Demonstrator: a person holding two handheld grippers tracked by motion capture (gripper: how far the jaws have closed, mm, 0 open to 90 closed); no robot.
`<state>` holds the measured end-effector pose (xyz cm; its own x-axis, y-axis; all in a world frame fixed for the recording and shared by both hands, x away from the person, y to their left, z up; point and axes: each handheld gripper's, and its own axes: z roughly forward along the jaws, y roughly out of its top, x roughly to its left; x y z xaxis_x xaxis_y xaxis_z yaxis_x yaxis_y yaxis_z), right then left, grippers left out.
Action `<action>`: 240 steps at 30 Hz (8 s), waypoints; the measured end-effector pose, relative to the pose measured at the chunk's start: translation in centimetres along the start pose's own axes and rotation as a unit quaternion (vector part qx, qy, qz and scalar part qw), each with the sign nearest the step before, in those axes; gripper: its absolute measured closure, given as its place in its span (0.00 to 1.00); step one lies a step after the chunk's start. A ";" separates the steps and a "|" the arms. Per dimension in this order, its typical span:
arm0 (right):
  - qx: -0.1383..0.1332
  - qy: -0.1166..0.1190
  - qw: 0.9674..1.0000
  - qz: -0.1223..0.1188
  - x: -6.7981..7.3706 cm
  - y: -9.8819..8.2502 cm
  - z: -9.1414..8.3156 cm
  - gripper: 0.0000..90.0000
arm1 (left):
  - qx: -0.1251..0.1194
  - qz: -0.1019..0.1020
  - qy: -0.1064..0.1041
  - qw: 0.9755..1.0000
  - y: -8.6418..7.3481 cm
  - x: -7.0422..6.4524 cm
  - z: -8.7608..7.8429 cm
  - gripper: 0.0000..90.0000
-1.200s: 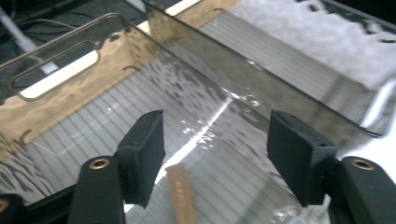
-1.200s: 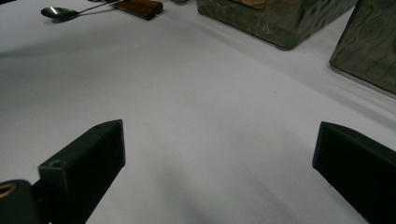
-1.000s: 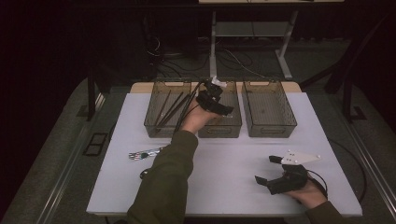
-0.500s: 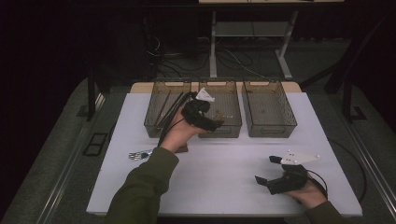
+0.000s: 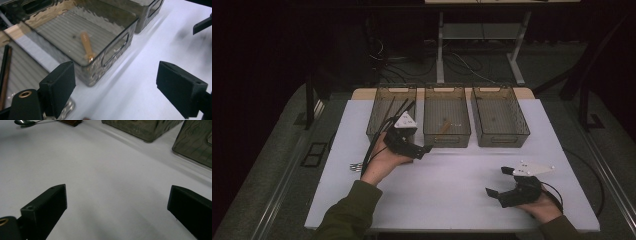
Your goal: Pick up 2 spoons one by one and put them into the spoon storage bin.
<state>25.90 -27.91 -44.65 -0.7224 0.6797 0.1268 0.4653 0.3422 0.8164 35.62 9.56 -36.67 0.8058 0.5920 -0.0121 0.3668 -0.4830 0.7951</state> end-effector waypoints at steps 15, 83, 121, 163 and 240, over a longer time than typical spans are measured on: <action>0.001 -0.001 1.000 -0.009 -0.1 -0.2 -0.4 0.02 | -0.030 -0.009 0.011 0.999 -5.4 -0.9 -3.4 0.16; -0.007 0.004 1.000 -0.005 0.1 -0.2 -0.1 0.02 | 0.090 -0.088 0.076 0.989 -15.9 0.3 -8.4 0.63; -0.009 0.005 1.000 -0.006 0.1 -0.1 -0.2 0.02 | 0.094 -0.073 0.055 0.991 -14.6 -0.6 -7.7 0.94; -0.001 0.005 1.000 -0.009 0.0 -0.1 0.2 0.02 | 0.018 -0.032 0.021 0.999 -10.0 -0.8 -6.9 0.95; -0.006 0.009 1.000 -0.009 0.1 -0.2 0.0 0.02 | -0.020 -0.086 0.056 0.994 2.3 3.5 8.0 0.78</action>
<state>25.78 -27.91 -44.77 -0.7396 0.6619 0.1224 0.4463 0.3462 0.8252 43.04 5.36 -39.76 0.6751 0.7328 -0.0853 0.4743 -0.3425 0.8110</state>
